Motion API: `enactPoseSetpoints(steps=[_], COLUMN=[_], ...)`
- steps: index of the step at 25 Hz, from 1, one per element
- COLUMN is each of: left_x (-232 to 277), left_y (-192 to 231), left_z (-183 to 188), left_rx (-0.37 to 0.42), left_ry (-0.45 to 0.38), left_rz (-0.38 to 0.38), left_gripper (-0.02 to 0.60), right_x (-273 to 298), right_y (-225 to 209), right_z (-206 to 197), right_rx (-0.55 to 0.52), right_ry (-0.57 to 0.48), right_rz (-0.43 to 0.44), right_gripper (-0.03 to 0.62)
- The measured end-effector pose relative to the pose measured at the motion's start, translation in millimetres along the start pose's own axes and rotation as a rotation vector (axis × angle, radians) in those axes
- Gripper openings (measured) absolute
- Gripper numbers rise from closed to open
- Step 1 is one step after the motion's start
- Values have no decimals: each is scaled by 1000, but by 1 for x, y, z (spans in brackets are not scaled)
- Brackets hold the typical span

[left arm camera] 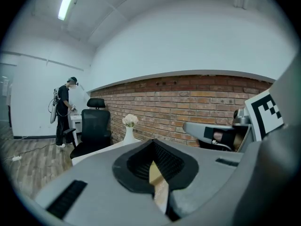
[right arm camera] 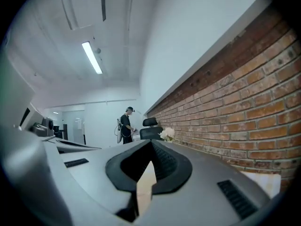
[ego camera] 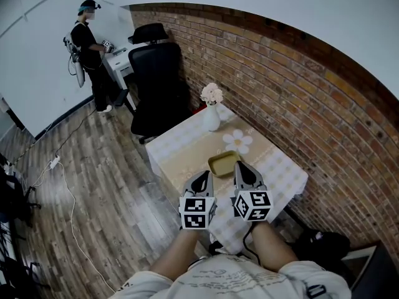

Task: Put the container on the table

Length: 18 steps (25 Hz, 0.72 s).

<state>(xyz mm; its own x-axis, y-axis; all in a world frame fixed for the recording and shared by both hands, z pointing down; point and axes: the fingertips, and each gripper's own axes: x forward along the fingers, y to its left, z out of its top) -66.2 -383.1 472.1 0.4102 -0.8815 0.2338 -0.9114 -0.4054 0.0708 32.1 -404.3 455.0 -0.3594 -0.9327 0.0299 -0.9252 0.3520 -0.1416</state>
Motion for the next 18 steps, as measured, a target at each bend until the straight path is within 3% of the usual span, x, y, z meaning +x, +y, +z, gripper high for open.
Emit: enactPoseSetpoints(steps=[8,18], left_x=[-33,-60], left_y=[0,-5], left_z=[11,0], left_rx=[10,7], left_ry=[-35,-34], left_rz=[14,-4], left_gripper=[5,5], right_x=[-30,-58], right_y=[29,54], right_z=[24,5], right_rx=[-58,-31], right_ry=[-27,13], right_rz=[21,51], right_gripper=[3,3])
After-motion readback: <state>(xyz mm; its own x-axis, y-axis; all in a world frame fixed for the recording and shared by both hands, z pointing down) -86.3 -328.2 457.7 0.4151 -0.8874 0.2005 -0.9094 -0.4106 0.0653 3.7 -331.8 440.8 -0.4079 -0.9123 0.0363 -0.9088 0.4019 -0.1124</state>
